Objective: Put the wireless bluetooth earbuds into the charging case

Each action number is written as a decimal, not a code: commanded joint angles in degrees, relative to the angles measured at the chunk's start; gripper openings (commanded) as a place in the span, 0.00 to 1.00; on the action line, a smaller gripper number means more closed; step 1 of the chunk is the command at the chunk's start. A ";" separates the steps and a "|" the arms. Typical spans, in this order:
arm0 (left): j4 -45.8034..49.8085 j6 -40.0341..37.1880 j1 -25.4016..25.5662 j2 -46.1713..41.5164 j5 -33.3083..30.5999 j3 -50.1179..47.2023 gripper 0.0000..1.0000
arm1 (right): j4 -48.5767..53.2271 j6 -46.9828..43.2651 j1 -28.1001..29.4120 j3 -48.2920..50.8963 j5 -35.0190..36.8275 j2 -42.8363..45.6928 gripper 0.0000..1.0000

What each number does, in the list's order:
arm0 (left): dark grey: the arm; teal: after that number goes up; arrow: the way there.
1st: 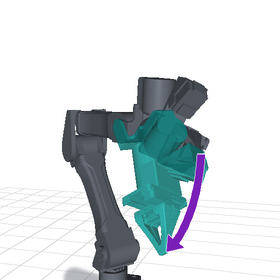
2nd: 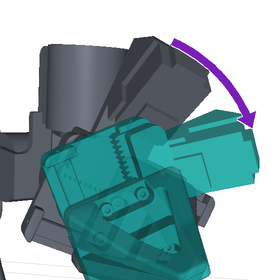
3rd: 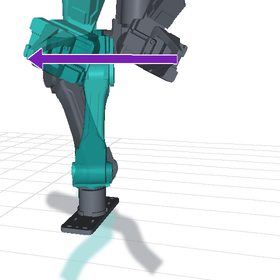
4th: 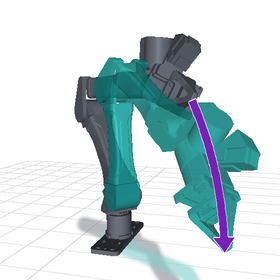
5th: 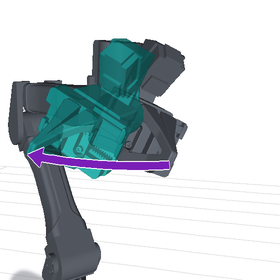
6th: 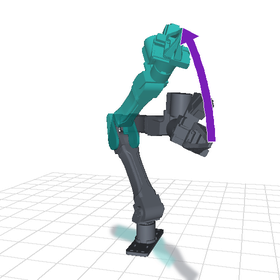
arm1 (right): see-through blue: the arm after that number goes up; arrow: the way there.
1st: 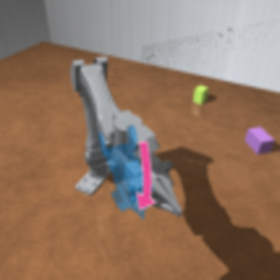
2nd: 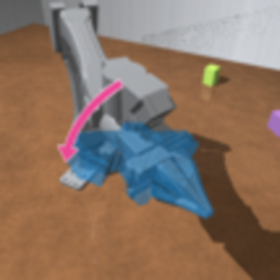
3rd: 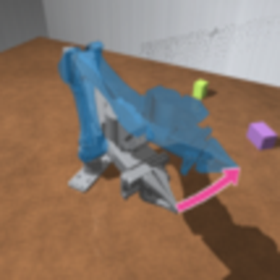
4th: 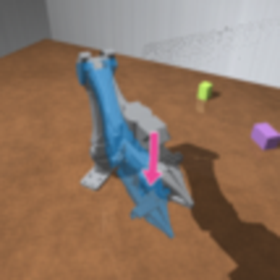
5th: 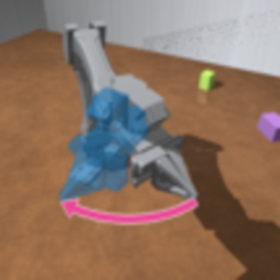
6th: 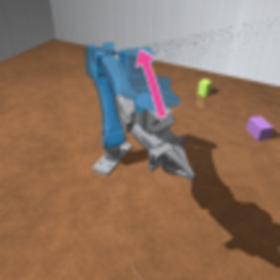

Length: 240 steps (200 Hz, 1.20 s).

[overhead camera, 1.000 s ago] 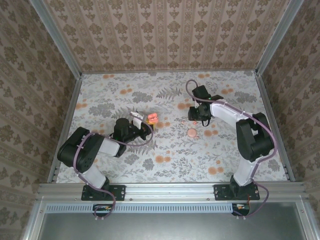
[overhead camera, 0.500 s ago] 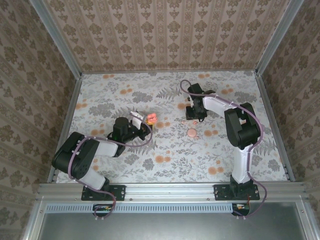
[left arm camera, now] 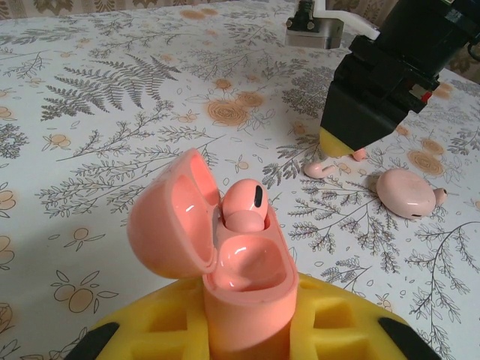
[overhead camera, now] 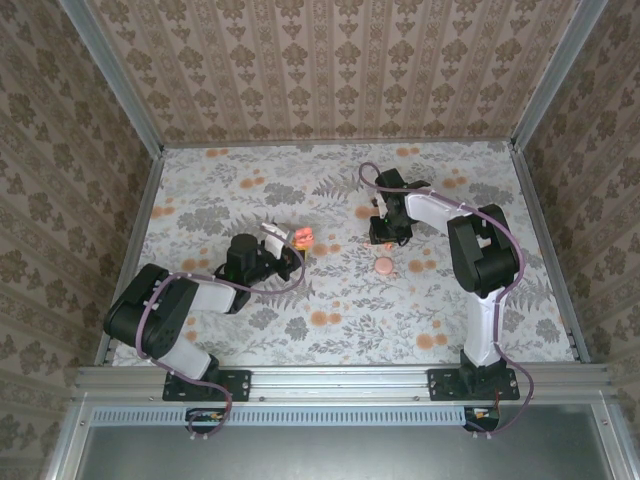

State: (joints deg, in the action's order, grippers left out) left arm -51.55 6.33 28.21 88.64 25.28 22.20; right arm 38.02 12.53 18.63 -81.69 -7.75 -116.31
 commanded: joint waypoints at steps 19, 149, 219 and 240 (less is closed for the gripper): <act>0.63 -1.08 0.36 -1.36 -0.02 1.23 0.09 | 2.97 -2.05 0.54 0.34 -3.50 -0.18 0.30; 3.62 -2.69 0.36 -3.95 -0.05 1.26 0.09 | 4.29 10.13 0.96 6.16 -0.09 13.67 0.41; 7.26 -4.36 0.36 -6.30 -0.06 1.96 0.09 | 2.41 14.03 0.73 9.70 0.64 9.81 0.45; 7.25 -4.28 0.36 -6.24 -0.07 1.97 0.09 | 1.62 14.82 0.62 9.37 0.11 8.06 0.45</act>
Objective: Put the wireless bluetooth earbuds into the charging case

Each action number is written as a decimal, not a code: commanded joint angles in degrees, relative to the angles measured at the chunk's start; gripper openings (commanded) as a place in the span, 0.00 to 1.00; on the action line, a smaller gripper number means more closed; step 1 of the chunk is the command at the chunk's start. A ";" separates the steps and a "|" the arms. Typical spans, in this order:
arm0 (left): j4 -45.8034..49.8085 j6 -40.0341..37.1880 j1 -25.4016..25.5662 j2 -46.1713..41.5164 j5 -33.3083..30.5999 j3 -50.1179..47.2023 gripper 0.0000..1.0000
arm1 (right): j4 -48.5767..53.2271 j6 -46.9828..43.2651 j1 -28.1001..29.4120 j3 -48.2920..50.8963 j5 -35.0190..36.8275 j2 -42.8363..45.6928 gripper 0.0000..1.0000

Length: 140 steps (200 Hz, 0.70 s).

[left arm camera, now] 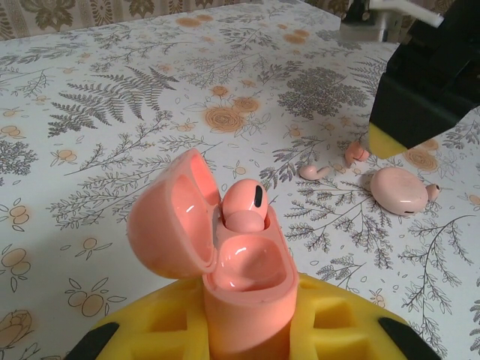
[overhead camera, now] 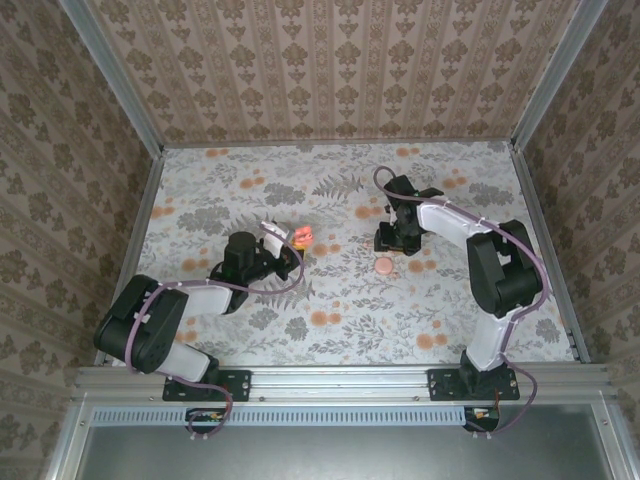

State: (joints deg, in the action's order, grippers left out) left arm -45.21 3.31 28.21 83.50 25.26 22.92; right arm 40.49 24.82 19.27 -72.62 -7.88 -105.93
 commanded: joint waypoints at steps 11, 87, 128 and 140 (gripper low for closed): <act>0.93 -1.26 0.36 -1.17 -0.08 1.25 0.09 | -0.81 2.60 -0.09 -0.13 -0.07 -3.27 0.45; 2.52 -1.90 0.36 -1.15 -0.04 2.13 0.09 | -3.24 2.40 -0.42 -2.26 -0.65 -6.81 0.43; 2.93 -2.12 0.44 -1.16 -0.20 2.26 0.09 | -5.37 1.53 -0.57 -3.97 -0.68 -8.11 0.40; 3.02 -2.21 0.36 -1.20 -0.12 2.35 0.09 | -7.22 1.47 -0.72 -3.85 -1.25 -8.08 0.39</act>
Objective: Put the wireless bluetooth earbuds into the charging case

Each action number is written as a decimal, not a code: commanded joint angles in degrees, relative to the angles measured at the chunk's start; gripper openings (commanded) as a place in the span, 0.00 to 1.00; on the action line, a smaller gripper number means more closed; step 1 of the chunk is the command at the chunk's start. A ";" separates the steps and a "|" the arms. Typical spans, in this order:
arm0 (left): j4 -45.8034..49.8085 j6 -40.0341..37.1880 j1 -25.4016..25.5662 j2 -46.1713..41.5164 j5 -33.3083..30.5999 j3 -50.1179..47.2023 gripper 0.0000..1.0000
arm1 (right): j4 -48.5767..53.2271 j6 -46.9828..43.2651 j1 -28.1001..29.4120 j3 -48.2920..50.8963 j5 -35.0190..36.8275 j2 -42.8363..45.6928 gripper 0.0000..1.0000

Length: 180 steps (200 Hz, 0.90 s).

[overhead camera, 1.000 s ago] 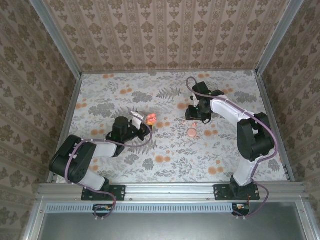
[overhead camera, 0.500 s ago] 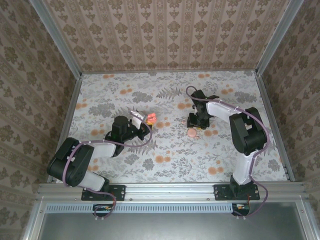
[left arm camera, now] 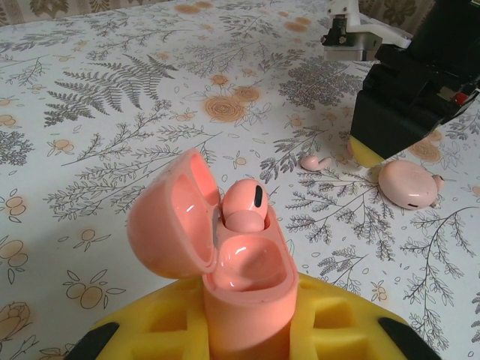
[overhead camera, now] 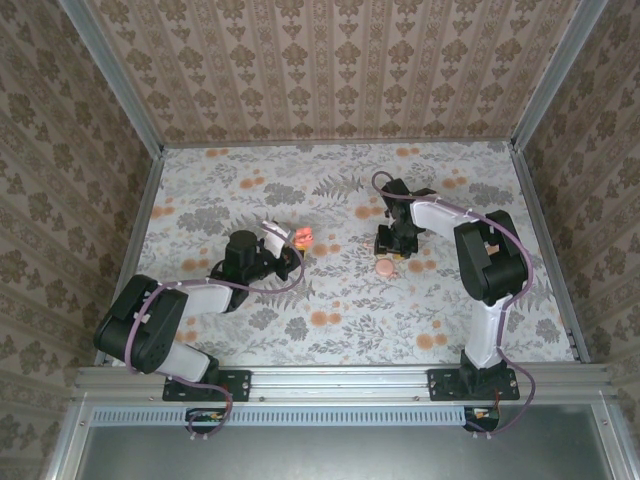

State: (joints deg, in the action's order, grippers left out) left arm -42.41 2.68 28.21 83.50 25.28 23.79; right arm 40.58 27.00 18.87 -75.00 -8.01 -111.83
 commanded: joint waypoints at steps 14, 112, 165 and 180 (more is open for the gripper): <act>0.54 -1.70 0.36 -1.24 -0.23 1.52 0.09 | -8.58 -0.94 -0.50 -1.62 -1.27 -2.20 0.38; 2.05 -2.67 0.36 -1.98 -0.76 1.52 0.09 | -10.58 -1.67 -0.59 -3.40 -0.12 -2.24 0.40; 3.27 -3.29 0.36 -2.84 -1.11 1.35 0.09 | -3.59 -3.61 -0.51 -7.08 4.23 -2.39 0.43; 3.48 -3.38 0.36 -3.00 -1.20 1.39 0.09 | -1.80 -4.60 -0.48 -8.14 4.49 -2.32 0.45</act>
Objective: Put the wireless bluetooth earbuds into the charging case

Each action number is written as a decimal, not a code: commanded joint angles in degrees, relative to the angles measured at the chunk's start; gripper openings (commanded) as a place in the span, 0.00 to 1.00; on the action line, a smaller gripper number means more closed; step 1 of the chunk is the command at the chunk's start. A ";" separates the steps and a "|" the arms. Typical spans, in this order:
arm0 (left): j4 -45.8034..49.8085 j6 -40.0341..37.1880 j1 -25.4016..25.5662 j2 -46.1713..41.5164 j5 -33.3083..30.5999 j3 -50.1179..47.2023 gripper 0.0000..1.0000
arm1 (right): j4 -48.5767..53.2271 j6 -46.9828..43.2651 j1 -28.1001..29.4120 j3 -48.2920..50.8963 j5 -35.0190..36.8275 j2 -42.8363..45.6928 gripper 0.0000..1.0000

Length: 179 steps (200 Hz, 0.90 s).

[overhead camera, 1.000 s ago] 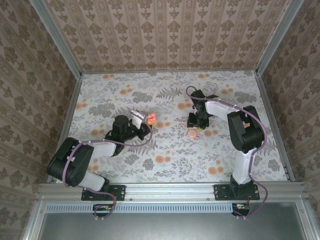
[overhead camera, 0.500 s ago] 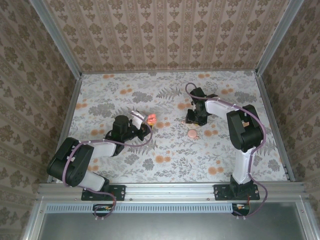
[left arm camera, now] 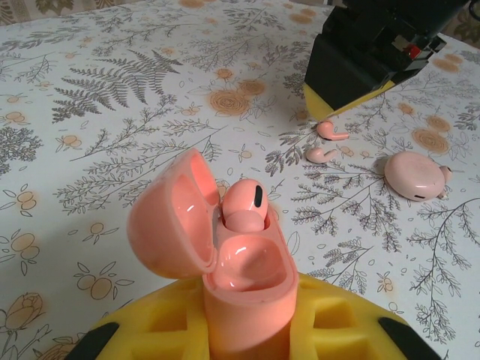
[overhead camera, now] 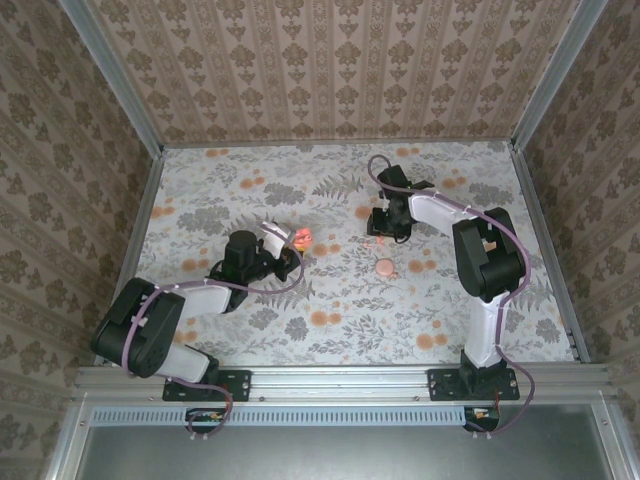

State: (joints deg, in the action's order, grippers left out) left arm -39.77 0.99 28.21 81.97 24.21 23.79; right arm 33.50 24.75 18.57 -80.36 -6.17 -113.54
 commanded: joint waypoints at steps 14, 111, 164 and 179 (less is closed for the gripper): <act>0.90 -1.72 0.36 -1.56 -0.20 1.32 0.09 | 7.18 -3.79 -0.03 -3.97 2.64 -0.96 0.45; 0.91 -1.35 0.36 -1.55 -0.12 1.56 0.09 | 14.22 -9.25 0.20 -10.29 1.28 -7.14 0.48; 1.45 -1.46 0.36 -1.82 -0.21 1.57 0.09 | 13.63 -9.83 0.18 -11.41 -0.16 -9.50 0.43; 1.51 -1.40 0.36 -1.84 -0.28 1.51 0.09 | 13.28 -9.99 0.19 -11.59 -0.15 -9.76 0.41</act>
State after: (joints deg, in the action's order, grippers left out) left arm -38.74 0.34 28.21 81.60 24.14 23.79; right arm 45.56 15.99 18.57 -90.45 -5.17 -121.60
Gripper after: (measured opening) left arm 0.196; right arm 0.426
